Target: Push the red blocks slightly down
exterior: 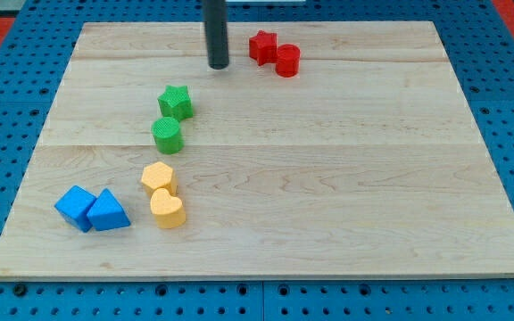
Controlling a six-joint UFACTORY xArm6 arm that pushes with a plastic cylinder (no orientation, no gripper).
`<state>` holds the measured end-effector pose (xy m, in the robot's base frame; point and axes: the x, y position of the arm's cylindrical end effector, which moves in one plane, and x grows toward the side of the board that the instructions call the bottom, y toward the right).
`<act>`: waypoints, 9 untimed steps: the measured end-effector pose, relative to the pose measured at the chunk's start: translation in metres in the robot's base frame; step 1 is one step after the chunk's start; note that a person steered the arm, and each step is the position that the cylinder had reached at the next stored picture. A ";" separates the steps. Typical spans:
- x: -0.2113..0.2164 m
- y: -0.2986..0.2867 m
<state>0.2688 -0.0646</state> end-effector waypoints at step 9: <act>0.110 0.108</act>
